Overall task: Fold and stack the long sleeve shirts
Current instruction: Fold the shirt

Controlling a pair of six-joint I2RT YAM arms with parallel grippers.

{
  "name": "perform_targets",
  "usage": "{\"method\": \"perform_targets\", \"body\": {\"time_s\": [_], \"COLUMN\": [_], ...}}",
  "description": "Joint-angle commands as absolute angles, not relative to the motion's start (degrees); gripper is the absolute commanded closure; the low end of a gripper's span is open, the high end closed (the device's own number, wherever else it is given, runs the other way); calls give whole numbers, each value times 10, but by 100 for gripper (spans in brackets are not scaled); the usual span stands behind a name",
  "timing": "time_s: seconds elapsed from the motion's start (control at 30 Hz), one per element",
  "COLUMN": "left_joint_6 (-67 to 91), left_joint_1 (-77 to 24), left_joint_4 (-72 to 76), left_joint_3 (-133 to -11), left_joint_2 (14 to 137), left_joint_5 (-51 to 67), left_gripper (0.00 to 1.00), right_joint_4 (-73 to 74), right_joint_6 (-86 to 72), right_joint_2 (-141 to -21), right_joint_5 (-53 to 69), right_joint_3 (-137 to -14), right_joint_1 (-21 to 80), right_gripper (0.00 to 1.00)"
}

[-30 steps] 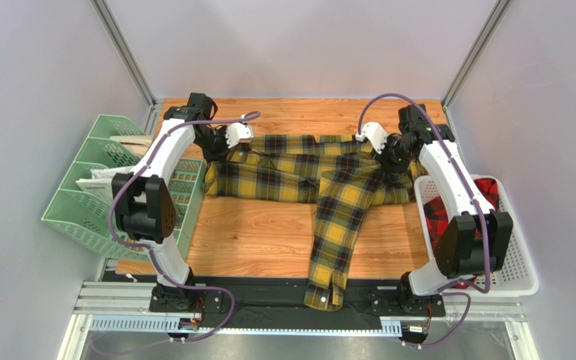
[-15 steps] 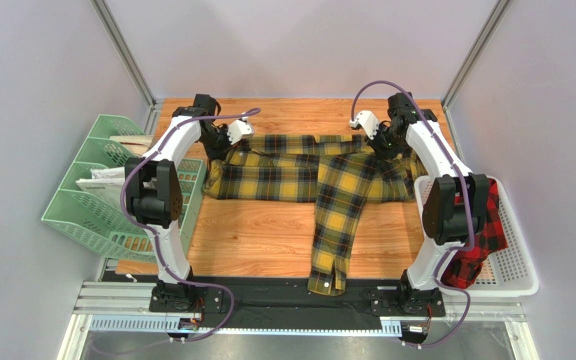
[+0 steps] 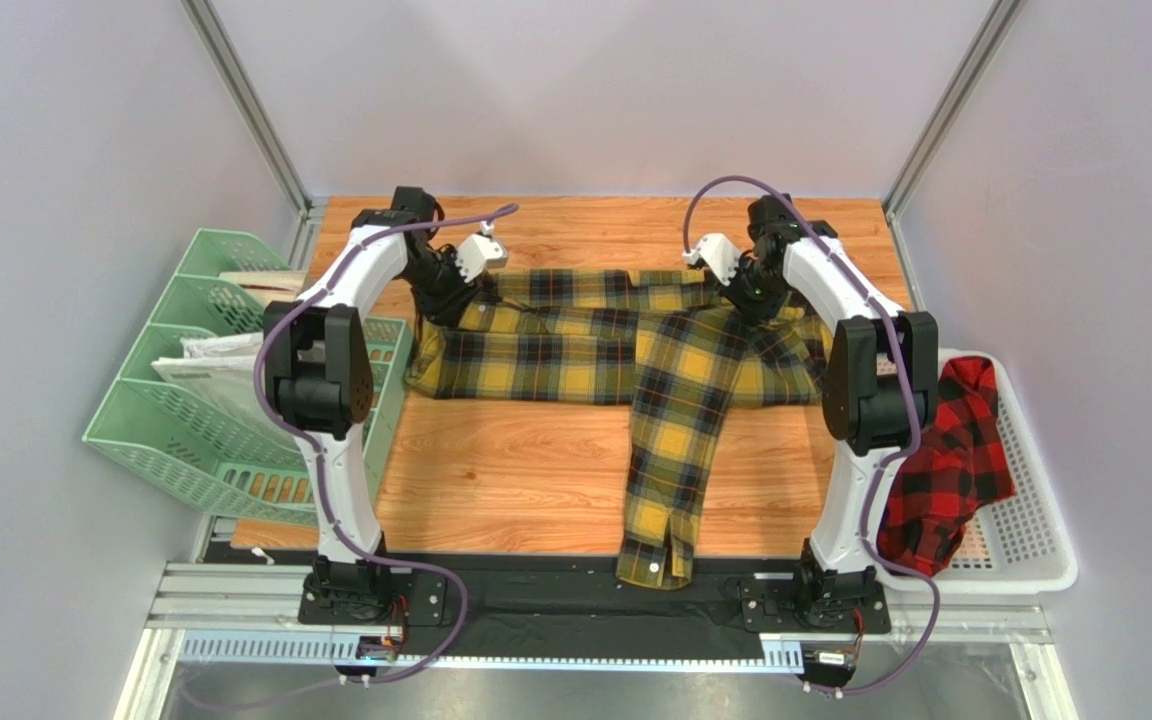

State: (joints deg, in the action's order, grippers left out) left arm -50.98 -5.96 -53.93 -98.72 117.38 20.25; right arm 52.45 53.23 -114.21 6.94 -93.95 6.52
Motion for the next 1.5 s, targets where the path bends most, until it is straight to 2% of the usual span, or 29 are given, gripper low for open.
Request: {"method": "perform_targets", "body": {"time_s": [0.0,0.13,0.17,0.2,0.23,0.27,0.3,0.33,0.87,0.97,1.03,1.07,1.1,1.13,1.17,1.27,1.33,1.37,1.47], "left_joint_6": [-498,-511,-517,-522,-525,-524,-525,-524,-477,-477,-481,-485,-485,-485,-484,-484,-492,-493,-477], "left_joint_1": [-56,-56,-55,-55,-55,-55,-53,-50,-40,-40,-40,-40,-44,-47,-50,-68,-101,-119,-261], "left_joint_4": [-575,-583,-583,-586,-591,-593,-594,-592,-500,-511,-507,-507,-505,-506,-507,-516,-522,-522,-508], "left_joint_3": [-1011,-994,-990,-984,-984,-979,-978,-976,-907,-903,-890,-881,-876,-869,-866,-841,-800,-781,-697], "left_joint_2": [1199,1207,1207,1208,1205,1203,1196,1191,1134,1113,1088,1060,1047,1035,1008,950,910,864,780], "left_joint_5": [222,199,192,181,176,174,176,178,137,187,227,260,273,286,309,353,373,382,381], "left_gripper": [53,54,57,64,80,89,97,100,100,100,87,78,65,59,50,43,33,32,32], "right_joint_4": [504,506,511,512,515,516,517,516,474,470,469,470,470,475,482,508,533,543,587], "right_joint_6": [521,518,516,515,515,515,516,516,493,487,484,476,470,463,449,429,411,405,381], "right_joint_2": [-1150,-1150,-1148,-1146,-1141,-1139,-1138,-1140,-1196,-1210,-1218,-1221,-1221,-1217,-1213,-1174,-1145,-1120,-1075], "right_joint_5": [45,39,40,40,42,43,43,42,24,11,4,1,1,1,1,9,26,32,61], "right_joint_3": [-972,-974,-975,-976,-976,-976,-976,-976,-984,-979,-975,-974,-975,-982,-988,-1007,-1016,-1022,-1028], "right_joint_1": [72,75,76,75,75,76,76,76,90,91,92,94,94,93,92,91,91,91,91], "right_gripper": [100,100,100,100,100,100,100,100,97,93,89,83,79,75,65,49,42,36,32]}}
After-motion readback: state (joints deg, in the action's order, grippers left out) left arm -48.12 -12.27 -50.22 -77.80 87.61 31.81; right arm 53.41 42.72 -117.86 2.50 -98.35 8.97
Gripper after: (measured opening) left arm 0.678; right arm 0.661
